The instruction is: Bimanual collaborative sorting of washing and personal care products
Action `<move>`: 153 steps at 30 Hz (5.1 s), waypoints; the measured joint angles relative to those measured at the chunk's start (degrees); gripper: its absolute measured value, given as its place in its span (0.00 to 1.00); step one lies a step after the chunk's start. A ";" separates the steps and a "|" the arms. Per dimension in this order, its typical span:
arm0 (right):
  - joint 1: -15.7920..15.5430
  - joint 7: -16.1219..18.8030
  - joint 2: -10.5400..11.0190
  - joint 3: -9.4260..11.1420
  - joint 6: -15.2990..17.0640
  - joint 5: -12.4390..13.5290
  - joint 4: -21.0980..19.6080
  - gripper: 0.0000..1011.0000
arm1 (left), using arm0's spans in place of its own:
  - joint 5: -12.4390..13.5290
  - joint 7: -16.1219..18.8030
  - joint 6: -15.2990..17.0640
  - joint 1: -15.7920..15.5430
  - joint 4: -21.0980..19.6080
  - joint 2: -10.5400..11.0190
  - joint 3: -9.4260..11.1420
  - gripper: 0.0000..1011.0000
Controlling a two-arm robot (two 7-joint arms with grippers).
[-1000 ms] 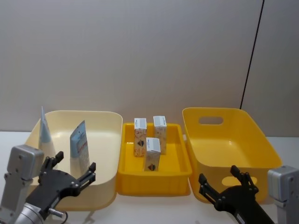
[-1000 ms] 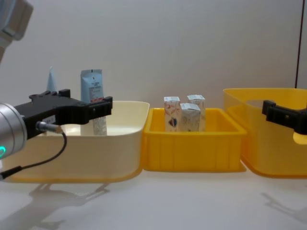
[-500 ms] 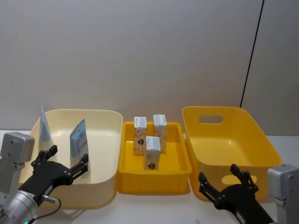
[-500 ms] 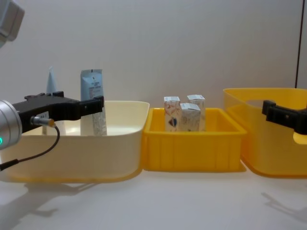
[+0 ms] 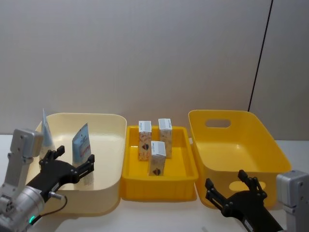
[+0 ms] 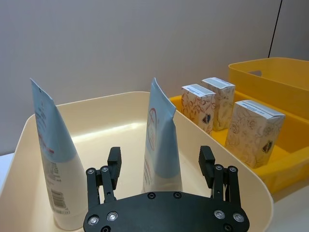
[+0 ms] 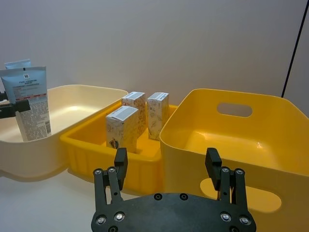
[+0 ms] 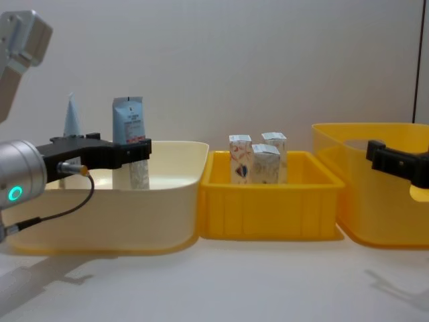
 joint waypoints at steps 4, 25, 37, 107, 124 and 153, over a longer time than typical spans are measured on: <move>0.00 0.00 0.00 0.00 0.00 0.00 0.00 0.99 | 0.54 -0.35 -0.29 -1.77 2.53 -0.78 0.40 0.99; 0.00 0.00 0.00 0.00 0.00 0.00 0.00 0.99 | 3.16 0.54 -0.67 -6.74 9.82 -3.44 1.13 0.78; 0.00 0.00 0.00 0.00 0.00 0.00 0.00 0.99 | 3.57 0.75 -0.75 -7.44 10.89 -3.85 1.19 0.42; 0.00 0.00 0.00 0.00 0.00 -0.01 0.00 0.99 | -14.76 -31.90 -8.39 -7.32 6.32 -3.72 2.61 0.27; -0.28 2.32 0.35 0.26 0.31 1.52 -0.90 0.99 | -15.60 -33.60 -9.29 -7.56 7.32 -4.74 4.33 0.27; 2.48 14.86 3.25 -3.64 7.25 10.41 -7.44 0.99 | -15.87 -34.15 -9.60 -7.64 7.63 -5.06 4.89 0.27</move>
